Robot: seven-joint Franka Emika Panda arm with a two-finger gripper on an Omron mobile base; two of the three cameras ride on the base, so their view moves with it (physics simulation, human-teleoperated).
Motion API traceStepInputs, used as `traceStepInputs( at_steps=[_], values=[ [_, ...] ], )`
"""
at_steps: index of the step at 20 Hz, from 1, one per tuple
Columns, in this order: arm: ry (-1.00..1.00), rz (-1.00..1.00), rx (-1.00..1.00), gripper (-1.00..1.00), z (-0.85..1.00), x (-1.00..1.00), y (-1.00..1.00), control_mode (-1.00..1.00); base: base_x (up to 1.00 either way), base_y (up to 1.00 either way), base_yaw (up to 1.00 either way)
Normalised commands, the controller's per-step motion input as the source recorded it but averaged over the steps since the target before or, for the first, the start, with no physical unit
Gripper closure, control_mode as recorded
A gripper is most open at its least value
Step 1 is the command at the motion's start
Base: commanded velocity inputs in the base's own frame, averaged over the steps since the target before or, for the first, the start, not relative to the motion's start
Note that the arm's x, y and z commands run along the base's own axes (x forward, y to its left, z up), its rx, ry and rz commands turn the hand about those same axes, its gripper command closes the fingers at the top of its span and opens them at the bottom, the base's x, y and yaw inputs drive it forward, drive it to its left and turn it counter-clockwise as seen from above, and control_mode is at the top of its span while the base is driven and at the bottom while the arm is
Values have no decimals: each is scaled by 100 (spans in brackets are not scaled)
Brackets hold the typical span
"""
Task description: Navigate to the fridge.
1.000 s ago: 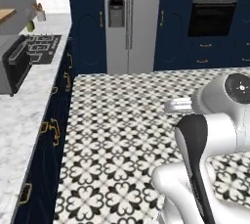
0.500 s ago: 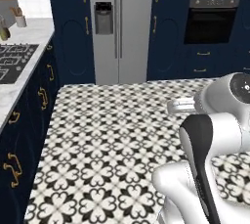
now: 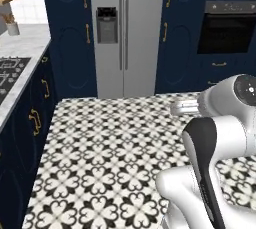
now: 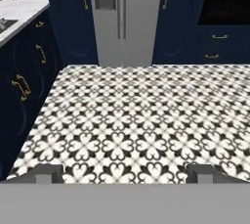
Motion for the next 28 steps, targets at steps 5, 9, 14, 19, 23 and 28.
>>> traceStepInputs(
  at_steps=[5, 9, 14, 19, 23, 28],
  values=[
    [0, 0, 0, -100, 0, 0, 0, 100, 100, -5, 0],
    [0, 0, 0, -100, 0, 0, 0, 100, 100, -4, 0],
    [0, 0, 0, -100, 0, 0, 0, 100, 100, -10, 0],
    [0, 0, 0, -100, 0, 0, 0, 100, 100, -8, 0],
    [0, 0, 0, -100, 0, 0, 0, 100, 100, 0, 0],
    [0, 0, 0, -100, 0, 0, 0, 100, 100, -2, 0]
  ],
)
